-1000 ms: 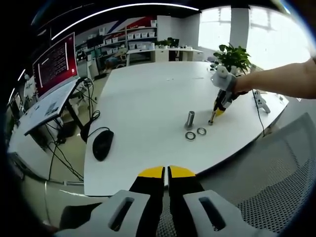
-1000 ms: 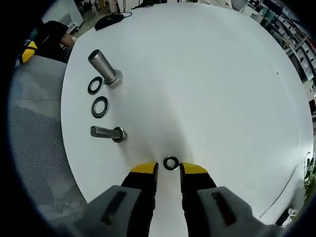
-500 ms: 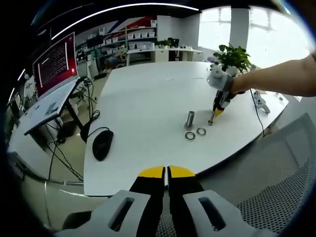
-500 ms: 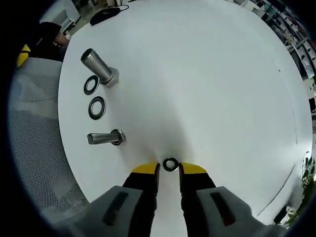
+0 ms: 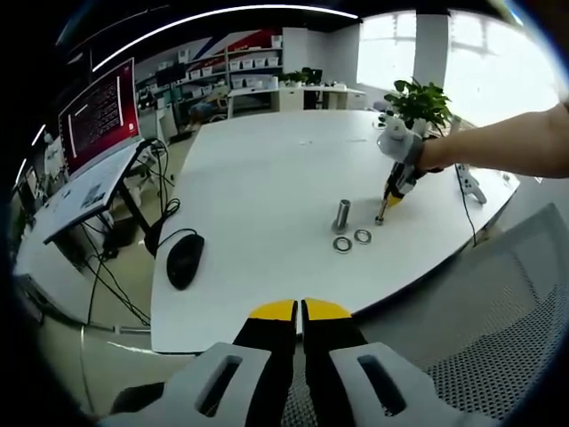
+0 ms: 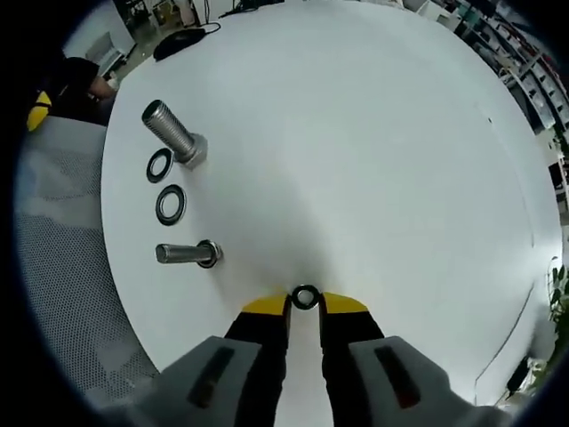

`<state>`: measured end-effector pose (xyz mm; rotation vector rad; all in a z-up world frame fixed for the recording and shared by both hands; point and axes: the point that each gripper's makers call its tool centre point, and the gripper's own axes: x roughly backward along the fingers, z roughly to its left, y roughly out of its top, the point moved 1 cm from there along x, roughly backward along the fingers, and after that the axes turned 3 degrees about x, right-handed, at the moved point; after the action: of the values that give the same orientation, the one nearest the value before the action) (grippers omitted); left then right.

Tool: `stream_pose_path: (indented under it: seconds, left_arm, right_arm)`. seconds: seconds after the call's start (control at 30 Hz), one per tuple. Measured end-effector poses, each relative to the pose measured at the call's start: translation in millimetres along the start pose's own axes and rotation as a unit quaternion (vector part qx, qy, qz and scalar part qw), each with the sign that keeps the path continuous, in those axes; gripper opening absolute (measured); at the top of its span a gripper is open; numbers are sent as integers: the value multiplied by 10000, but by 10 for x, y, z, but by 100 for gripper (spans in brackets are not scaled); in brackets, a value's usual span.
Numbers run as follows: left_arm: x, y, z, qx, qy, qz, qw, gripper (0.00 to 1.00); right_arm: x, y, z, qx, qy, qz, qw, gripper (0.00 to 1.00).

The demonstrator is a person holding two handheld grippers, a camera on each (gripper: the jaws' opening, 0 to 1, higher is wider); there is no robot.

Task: Place the washer onto the threaded stud by aligning its center hole with the stud, sliding it down to the base, and recovering from edge contact or off-axis alignment until the washer reaches the visible bottom stop.

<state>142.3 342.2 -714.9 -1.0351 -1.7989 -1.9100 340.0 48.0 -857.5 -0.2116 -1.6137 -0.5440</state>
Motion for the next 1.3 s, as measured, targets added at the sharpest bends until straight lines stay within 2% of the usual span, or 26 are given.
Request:
stream_pose_path:
  seconds: [0.2, 0.43, 0.83, 1.3]
  left_arm:
    - [1, -2, -4, -10, -17, 8, 10000, 0]
    - [-1, 1, -5, -12, -21, 0, 10000, 0]
    - [6, 10, -8, 6, -24, -43, 10000, 0]
    - [7, 18, -5, 16, -24, -74, 10000, 0]
  right_arm:
    - [2, -2, 2, -179, 65, -172, 9997, 14]
    - [130, 56, 113, -72, 277, -237, 9993, 14]
    - [369, 163, 313, 280, 597, -200, 9976, 14]
    - [559, 298, 480, 839, 732, -97, 9937, 14]
